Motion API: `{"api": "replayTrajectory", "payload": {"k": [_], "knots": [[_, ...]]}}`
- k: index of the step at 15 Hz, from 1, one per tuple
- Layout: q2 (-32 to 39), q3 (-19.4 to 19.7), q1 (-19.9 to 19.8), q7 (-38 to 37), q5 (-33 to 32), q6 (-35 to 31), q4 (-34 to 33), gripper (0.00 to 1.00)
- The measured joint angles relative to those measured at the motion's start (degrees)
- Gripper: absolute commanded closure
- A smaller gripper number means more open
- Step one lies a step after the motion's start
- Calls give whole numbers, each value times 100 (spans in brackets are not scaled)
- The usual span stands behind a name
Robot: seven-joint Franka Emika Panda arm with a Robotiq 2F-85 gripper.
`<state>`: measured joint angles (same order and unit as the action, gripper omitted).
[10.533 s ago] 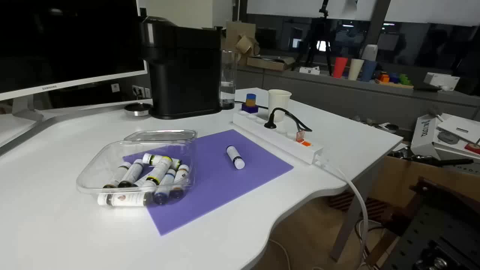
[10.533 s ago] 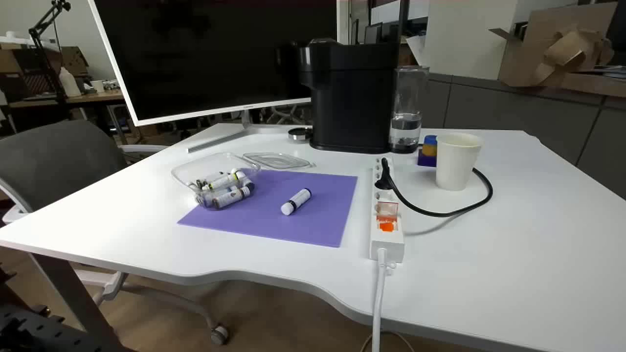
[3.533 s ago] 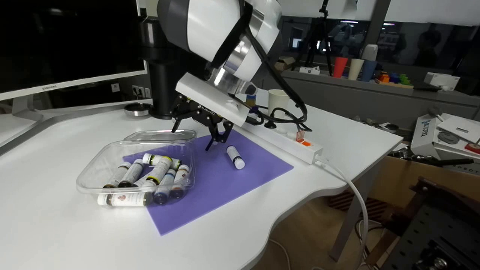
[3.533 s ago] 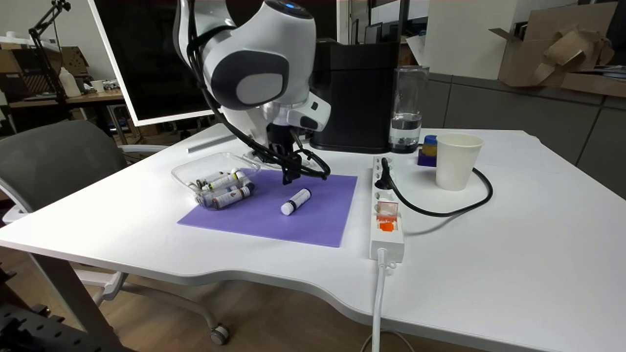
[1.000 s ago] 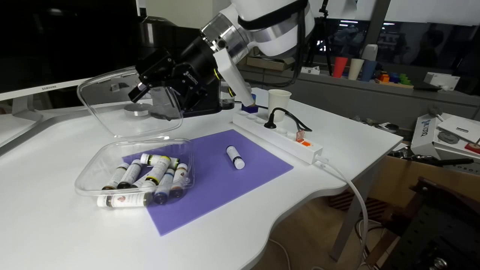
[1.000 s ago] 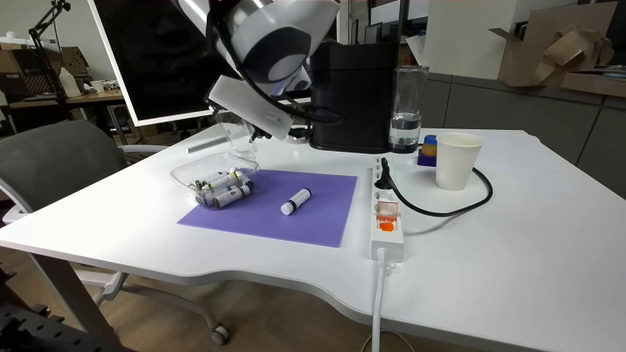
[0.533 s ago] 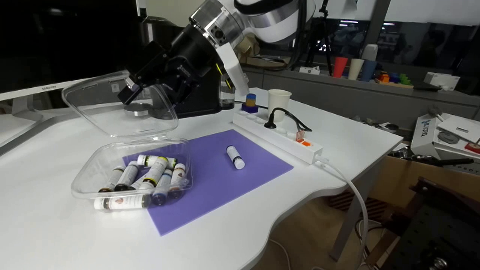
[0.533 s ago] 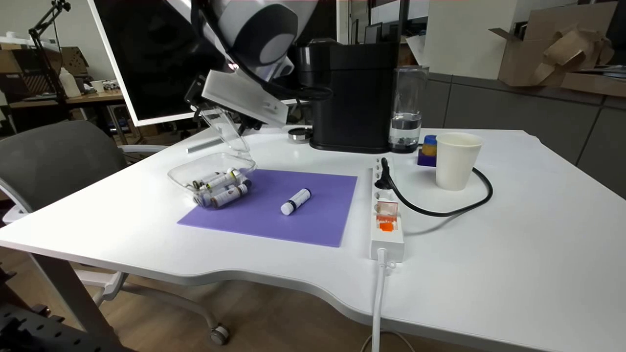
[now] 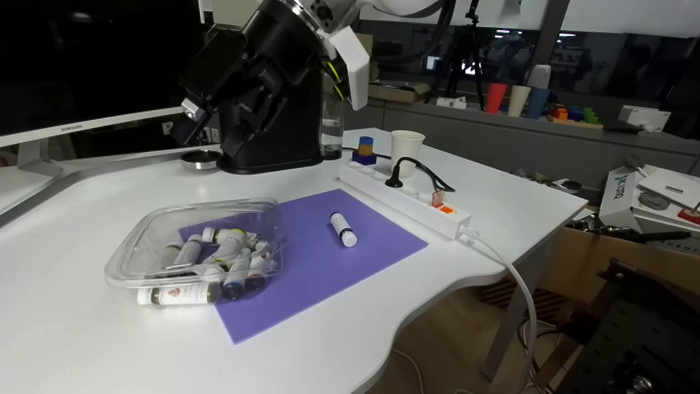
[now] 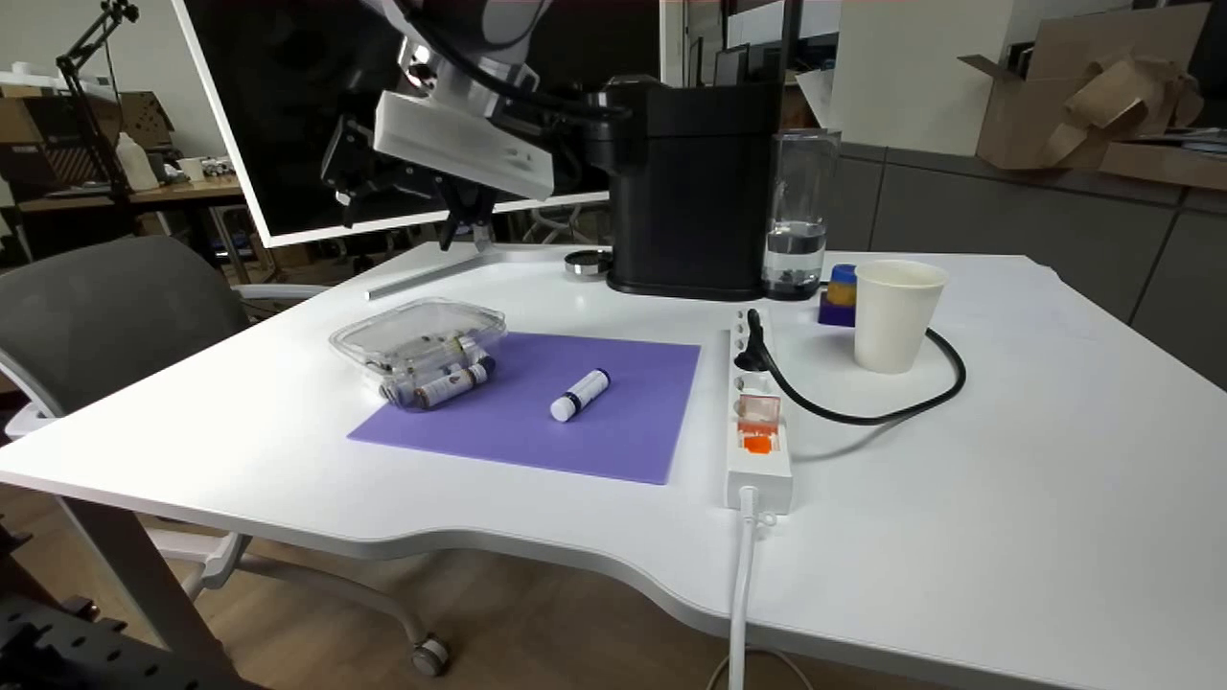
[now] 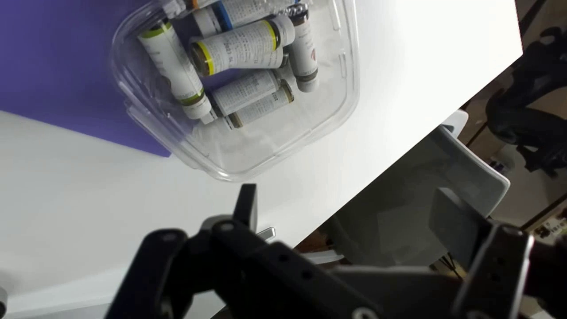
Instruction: Close the lid on the clear bowl
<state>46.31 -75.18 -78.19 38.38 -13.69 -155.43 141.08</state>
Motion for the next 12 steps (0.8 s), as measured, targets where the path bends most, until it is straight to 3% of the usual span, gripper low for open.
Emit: {"api": "replayTrajectory", "payload": {"k": [5,12], "knots": [[-1042,-315,-125,-675,172,-78,93,0],[-2599,-344,-106,-1494,384,-60,95,0]]}}
